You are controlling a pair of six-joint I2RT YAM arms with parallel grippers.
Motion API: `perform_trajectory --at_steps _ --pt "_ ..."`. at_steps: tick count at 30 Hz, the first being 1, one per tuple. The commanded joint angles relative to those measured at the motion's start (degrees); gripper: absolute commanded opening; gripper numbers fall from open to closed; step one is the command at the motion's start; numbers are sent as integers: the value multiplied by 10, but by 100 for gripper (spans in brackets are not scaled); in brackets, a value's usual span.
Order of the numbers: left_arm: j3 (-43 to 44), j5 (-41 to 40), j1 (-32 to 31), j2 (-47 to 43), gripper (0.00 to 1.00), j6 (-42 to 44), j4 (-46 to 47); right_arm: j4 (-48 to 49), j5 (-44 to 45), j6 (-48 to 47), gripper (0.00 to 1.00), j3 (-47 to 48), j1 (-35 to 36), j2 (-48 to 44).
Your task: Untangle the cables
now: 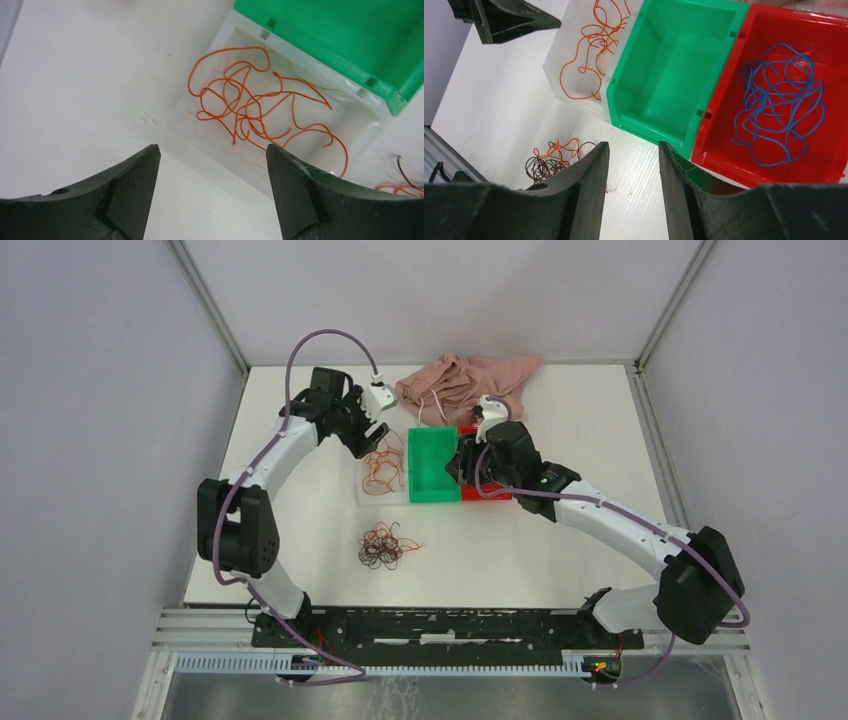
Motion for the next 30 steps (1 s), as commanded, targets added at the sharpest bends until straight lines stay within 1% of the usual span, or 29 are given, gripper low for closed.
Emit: perform_trajectory --at_steps 1,2,4,7,11,17,22,24,27,30 --pt "29 93 11 -33 83 55 -97 18 -50 -2 48 52 -3 35" --pt "23 102 14 -38 83 64 -108 21 -67 -3 49 63 -3 49" --pt "-4 104 14 -50 80 63 -99 24 -86 -3 50 87 -2 85" --pt "-52 101 14 -68 75 42 -54 24 -92 0 49 119 -2 124" --pt "-106 71 2 -77 66 11 36 40 -99 13 47 116 -1 135" --pt "-120 44 -22 -40 58 -3 115 36 -62 20 43 74 -5 95" --pt "-112 20 -35 0 53 -1 128 37 -39 30 37 31 -14 40" --pt "-103 4 -35 21 52 -2 122 42 -33 31 36 12 -14 21" --pt "-104 -12 -35 40 50 1 137 51 -46 21 38 -13 -15 1" --pt "-96 -15 -35 51 49 -8 146 55 -98 8 45 -27 -12 -5"
